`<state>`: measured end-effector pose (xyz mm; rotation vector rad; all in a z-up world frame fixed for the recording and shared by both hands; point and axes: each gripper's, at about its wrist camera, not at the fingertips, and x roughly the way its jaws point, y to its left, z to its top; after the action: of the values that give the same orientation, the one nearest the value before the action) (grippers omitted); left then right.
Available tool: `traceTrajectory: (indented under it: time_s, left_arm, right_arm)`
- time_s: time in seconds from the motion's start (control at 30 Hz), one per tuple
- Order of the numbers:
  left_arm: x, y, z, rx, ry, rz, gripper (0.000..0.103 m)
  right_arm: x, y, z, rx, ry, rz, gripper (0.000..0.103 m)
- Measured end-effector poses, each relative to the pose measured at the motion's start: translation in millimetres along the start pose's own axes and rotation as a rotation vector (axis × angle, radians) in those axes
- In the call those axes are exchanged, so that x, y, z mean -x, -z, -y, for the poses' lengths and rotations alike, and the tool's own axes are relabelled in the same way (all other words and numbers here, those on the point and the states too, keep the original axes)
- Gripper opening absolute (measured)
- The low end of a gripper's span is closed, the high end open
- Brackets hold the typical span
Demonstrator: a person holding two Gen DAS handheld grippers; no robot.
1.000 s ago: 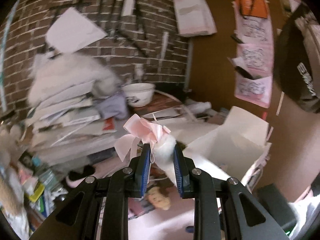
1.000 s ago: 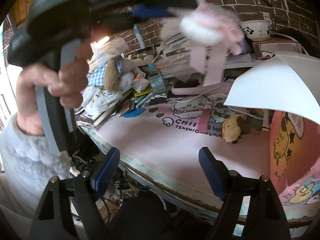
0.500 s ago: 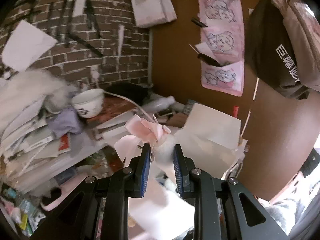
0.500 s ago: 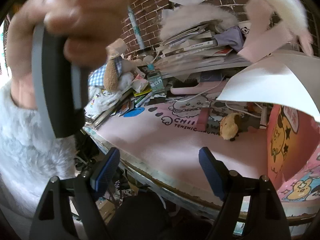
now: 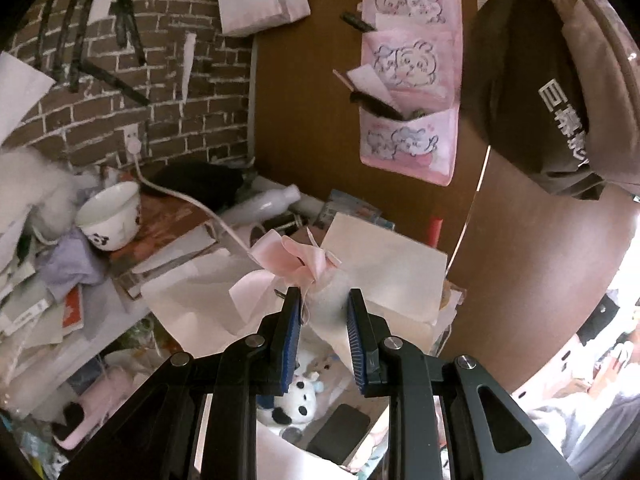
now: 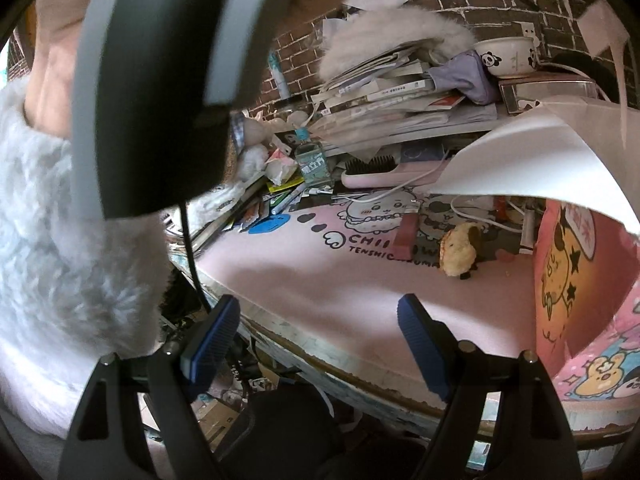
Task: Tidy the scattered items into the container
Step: 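Carry the pink bow clip into the white box with the left tool, then open the left tool over the box and withdraw it toward the desk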
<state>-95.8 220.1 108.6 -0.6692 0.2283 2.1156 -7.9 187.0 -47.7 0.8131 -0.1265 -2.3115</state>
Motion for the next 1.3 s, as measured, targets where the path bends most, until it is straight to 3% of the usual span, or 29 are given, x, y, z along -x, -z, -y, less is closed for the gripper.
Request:
traceTrajectory:
  time_s: [0.43,0.57,0.73,0.87,1.13,1.3]
  left_arm:
    - [-46,36,-25,0.048,-0.102,-0.201,0.02]
    - [-51,41,-27,0.04,-0.124,-0.227,0.028]
    - [-48,42,-27,0.042,-0.116,-0.219,0.051]
    - [-41,40,-27,0.044,-0.127,-0.19,0.076]
    - [-13,35,-31,0.047,-0.163,-0.1,0.084]
    - [16,36,-34,0.047,-0.196,-0.031,0.09]
  right_arm:
    - [-1,3,0,-0.001,-0.005,-0.012,0.079]
    - [-2,4,1,-0.005,-0.003,-0.017,0.079]
    - [-3,6,2,-0.012,-0.003,-0.019,0.079]
    - [-3,7,3,-0.017,0.001,-0.023,0.079]
    - [-4,12,4,-0.025,0.023,-0.023,0.079]
    - [-9,15,1,0.005,0.117,0.025,0.079]
